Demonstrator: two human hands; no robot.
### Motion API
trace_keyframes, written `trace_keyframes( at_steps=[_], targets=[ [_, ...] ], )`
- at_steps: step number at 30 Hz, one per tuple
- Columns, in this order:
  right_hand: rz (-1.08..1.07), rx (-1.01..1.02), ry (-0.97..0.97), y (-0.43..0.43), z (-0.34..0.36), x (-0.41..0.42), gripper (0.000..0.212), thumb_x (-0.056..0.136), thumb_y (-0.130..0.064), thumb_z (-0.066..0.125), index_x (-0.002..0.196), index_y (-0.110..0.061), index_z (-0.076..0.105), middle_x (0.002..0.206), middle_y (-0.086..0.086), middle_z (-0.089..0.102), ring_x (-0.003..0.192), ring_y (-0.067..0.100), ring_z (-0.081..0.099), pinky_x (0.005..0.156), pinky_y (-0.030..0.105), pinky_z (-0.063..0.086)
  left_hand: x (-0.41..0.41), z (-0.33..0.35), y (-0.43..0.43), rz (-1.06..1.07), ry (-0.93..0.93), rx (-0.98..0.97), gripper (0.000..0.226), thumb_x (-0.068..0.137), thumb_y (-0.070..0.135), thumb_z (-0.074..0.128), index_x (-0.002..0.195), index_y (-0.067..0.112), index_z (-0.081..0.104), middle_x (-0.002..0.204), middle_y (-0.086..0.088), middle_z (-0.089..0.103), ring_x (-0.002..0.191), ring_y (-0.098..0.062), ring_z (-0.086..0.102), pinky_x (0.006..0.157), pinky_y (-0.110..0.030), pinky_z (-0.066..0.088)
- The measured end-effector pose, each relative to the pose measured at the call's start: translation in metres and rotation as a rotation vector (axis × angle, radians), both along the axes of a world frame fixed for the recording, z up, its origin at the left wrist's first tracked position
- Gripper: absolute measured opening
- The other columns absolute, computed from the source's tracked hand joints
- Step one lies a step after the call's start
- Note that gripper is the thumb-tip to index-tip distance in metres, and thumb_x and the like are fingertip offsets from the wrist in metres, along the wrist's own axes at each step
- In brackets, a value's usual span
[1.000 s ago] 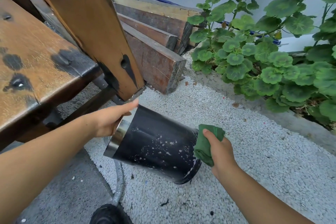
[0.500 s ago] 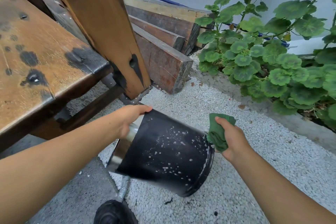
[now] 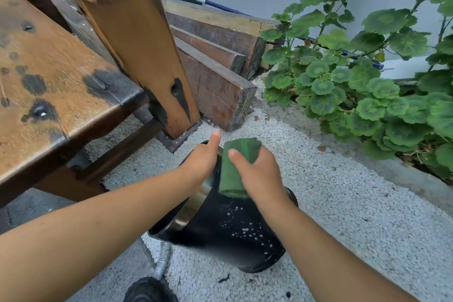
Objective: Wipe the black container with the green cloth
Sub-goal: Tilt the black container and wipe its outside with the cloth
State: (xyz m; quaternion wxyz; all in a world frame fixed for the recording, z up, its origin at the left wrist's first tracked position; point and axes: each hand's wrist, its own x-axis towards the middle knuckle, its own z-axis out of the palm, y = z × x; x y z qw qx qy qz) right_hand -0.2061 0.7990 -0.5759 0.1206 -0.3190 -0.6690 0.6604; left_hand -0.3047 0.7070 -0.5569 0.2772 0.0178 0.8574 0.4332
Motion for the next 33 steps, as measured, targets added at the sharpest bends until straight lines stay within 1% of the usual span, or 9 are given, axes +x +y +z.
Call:
trace_keyframes(
  at_steps=[3, 5, 7, 10, 18, 21, 26, 30, 33],
  targets=[
    [-0.044, 0.104, -0.026, -0.011, -0.004, -0.004, 0.023, 0.085, -0.046, 0.069, 0.098, -0.027, 0.066, 0.091, -0.006, 0.072, 0.083, 0.014, 0.07, 0.076, 0.038, 0.059, 0.004, 0.0, 0.008, -0.045, 0.062, -0.033, 0.081, 0.101, 0.063, 0.022, 0.119, -0.002, 0.067, 0.113, -0.01, 0.066, 0.089, -0.025, 0.061, 0.081, -0.036, 0.047],
    [-0.048, 0.158, -0.067, -0.007, -0.007, -0.005, 0.026, 0.085, -0.048, 0.069, 0.096, -0.026, 0.064, 0.088, -0.007, 0.07, 0.079, 0.012, 0.068, 0.068, 0.035, 0.057, 0.005, 0.001, 0.01, -0.083, 0.076, -0.049, 0.079, 0.1, 0.064, 0.024, 0.091, 0.002, 0.071, 0.09, -0.009, 0.067, 0.079, -0.025, 0.06, 0.074, -0.037, 0.047],
    [-0.032, 0.222, -0.119, -0.002, -0.011, -0.005, 0.027, 0.084, -0.05, 0.071, 0.092, -0.025, 0.063, 0.083, -0.008, 0.068, 0.073, 0.008, 0.064, 0.057, 0.028, 0.047, 0.004, 0.0, 0.009, -0.11, 0.099, -0.069, 0.071, 0.098, 0.066, 0.032, 0.065, 0.01, 0.06, 0.067, -0.006, 0.058, 0.062, -0.022, 0.053, 0.06, -0.033, 0.039],
    [-0.039, 0.247, -0.168, 0.007, -0.016, -0.006, 0.027, 0.084, -0.05, 0.071, 0.088, -0.026, 0.059, 0.079, -0.009, 0.065, 0.068, 0.005, 0.061, 0.052, 0.026, 0.04, 0.003, -0.002, 0.008, -0.113, 0.096, -0.055, 0.063, 0.092, 0.064, 0.052, 0.053, 0.017, 0.037, 0.054, -0.003, 0.037, 0.052, -0.021, 0.037, 0.058, -0.034, 0.028],
    [0.008, 0.208, -0.297, 0.039, -0.045, 0.004, 0.031, 0.087, -0.047, 0.071, 0.095, -0.018, 0.067, 0.089, 0.0, 0.07, 0.078, 0.017, 0.066, 0.071, 0.035, 0.057, -0.012, -0.008, -0.001, -0.093, 0.011, -0.078, 0.062, 0.088, 0.04, 0.073, 0.05, 0.018, 0.029, 0.037, 0.006, 0.031, 0.033, -0.011, 0.032, 0.054, -0.03, 0.023],
    [0.029, 0.216, -0.342, 0.049, -0.054, 0.008, 0.032, 0.088, -0.046, 0.071, 0.095, -0.016, 0.066, 0.089, 0.001, 0.069, 0.08, 0.02, 0.066, 0.074, 0.036, 0.058, -0.015, -0.008, -0.007, -0.068, -0.037, 0.017, 0.056, 0.086, 0.038, 0.075, 0.057, 0.016, 0.033, 0.062, -0.009, 0.038, 0.062, -0.02, 0.041, 0.068, -0.035, 0.029],
    [0.042, 0.264, -0.413, 0.062, -0.069, 0.016, 0.032, 0.089, -0.045, 0.071, 0.097, -0.015, 0.066, 0.09, 0.002, 0.069, 0.079, 0.02, 0.066, 0.069, 0.034, 0.054, -0.022, -0.008, -0.016, -0.077, -0.041, 0.01, 0.058, 0.086, 0.04, 0.074, 0.055, 0.018, 0.03, 0.058, -0.006, 0.034, 0.06, -0.02, 0.035, 0.069, -0.037, 0.024],
    [0.036, 0.268, -0.474, 0.071, -0.079, 0.023, 0.032, 0.089, -0.046, 0.07, 0.095, -0.015, 0.065, 0.088, 0.002, 0.068, 0.074, 0.018, 0.063, 0.062, 0.03, 0.046, -0.029, -0.01, -0.024, -0.108, -0.072, 0.048, 0.03, 0.088, 0.041, 0.071, 0.087, 0.013, 0.061, 0.089, -0.008, 0.059, 0.085, -0.021, 0.056, 0.082, -0.033, 0.035],
    [0.022, 0.284, -0.5, 0.075, -0.084, 0.028, 0.032, 0.089, -0.046, 0.071, 0.094, -0.015, 0.064, 0.085, 0.002, 0.066, 0.071, 0.017, 0.06, 0.06, 0.03, 0.044, -0.032, -0.009, -0.035, -0.08, -0.161, 0.088, 0.046, 0.089, 0.046, 0.069, 0.11, 0.004, 0.069, 0.122, 0.0, 0.069, 0.121, -0.019, 0.058, 0.108, -0.032, 0.035]
  ],
)
